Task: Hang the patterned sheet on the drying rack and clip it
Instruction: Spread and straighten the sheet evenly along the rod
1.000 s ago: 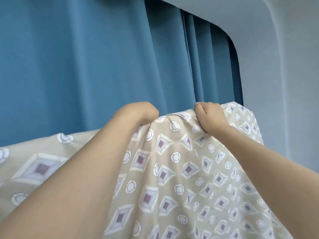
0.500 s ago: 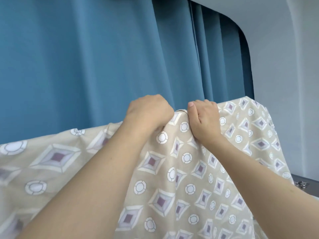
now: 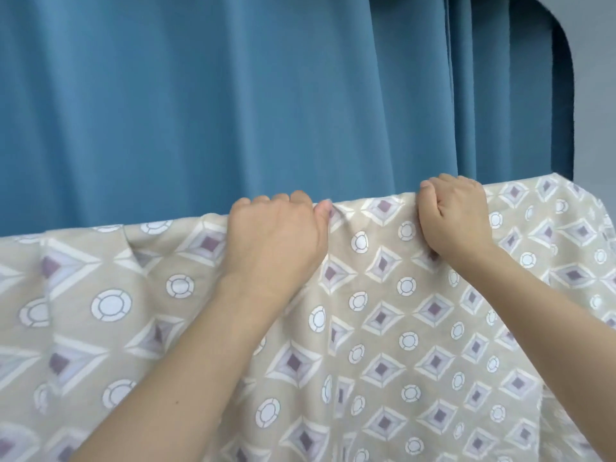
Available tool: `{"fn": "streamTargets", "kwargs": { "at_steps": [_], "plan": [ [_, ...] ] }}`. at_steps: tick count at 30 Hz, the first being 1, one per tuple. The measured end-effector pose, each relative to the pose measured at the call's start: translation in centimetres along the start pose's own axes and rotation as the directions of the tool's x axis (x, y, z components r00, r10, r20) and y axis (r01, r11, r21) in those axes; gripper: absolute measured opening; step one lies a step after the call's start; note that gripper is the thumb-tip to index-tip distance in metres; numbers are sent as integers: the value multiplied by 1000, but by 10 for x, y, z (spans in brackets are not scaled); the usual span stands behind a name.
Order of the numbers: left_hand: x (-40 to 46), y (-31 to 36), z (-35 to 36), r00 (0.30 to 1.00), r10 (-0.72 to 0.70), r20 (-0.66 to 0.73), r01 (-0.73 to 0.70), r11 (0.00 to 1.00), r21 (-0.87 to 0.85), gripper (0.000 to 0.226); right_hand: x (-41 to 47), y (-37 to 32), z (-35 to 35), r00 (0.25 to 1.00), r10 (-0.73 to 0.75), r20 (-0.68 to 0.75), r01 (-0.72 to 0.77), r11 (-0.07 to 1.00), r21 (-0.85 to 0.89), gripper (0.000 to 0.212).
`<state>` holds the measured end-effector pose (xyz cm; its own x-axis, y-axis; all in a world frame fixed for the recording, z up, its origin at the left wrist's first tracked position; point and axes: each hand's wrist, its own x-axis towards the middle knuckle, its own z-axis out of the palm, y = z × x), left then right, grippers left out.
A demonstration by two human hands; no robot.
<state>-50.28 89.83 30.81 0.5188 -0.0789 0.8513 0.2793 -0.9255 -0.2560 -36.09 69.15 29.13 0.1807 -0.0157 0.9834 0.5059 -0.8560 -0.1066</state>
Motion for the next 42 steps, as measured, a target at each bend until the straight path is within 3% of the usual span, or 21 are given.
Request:
{"fn": "streamTargets", "kwargs": {
  "at_steps": [2,5,9,11,13,14,16,19,23,27,29,31,33,37,40,42],
  "plan": [
    [17,-2,-2,991,-1,134,13,996,-90,48,-3,-17,-3,994,-112,-7,112,991,75,40],
    [48,-4,-3,908,72,414,29,972,-232,39,-7,-48,-2,979,-201,22,194,963,185,43],
    [59,-9,-5,821,164,547,41,938,-344,32,-11,-69,9,992,-129,-2,129,991,30,41],
    [47,-9,-10,879,102,465,57,947,-316,34,-9,-72,14,997,-77,-2,77,997,-21,42],
    [22,-12,-7,976,-21,217,71,972,-224,36,-7,-74,16,998,-53,-18,53,998,-28,41],
    [7,-16,-4,994,-74,74,85,986,-145,36,-7,-75,16,998,-47,-29,46,999,-25,41],
    [-23,-27,-3,988,-128,-81,128,992,-5,34,-7,-75,16,998,-38,-50,37,999,-22,40],
    [-52,-44,5,984,-157,-85,163,985,60,40,-7,-74,14,999,-29,-46,28,999,-26,41],
    [-40,-60,5,995,-67,-75,73,994,77,41,-1,-80,3,997,-32,66,35,998,-46,48],
    [-8,-74,-2,985,-126,121,131,991,-38,50,3,-115,-9,973,-225,50,218,969,113,45],
    [5,-75,-4,965,-134,227,153,986,-72,45,-1,-132,-6,962,-251,105,229,955,187,47],
    [8,-73,-8,953,-126,274,164,979,-121,43,-8,-142,1,965,-240,109,226,966,122,48],
    [-4,-70,-9,971,-142,194,172,973,-152,45,-11,-145,6,983,-173,63,171,985,33,48],
    [-52,-79,2,947,-272,-172,272,962,-22,43,-9,-147,7,997,-73,3,73,997,15,50],
    [-65,-94,5,950,-280,-136,288,957,43,47,-11,-152,9,997,-79,9,79,997,0,50],
    [-53,-102,-7,954,-299,-37,300,952,55,52,-10,-157,10,996,-78,38,78,997,-9,50]
  ]
}}
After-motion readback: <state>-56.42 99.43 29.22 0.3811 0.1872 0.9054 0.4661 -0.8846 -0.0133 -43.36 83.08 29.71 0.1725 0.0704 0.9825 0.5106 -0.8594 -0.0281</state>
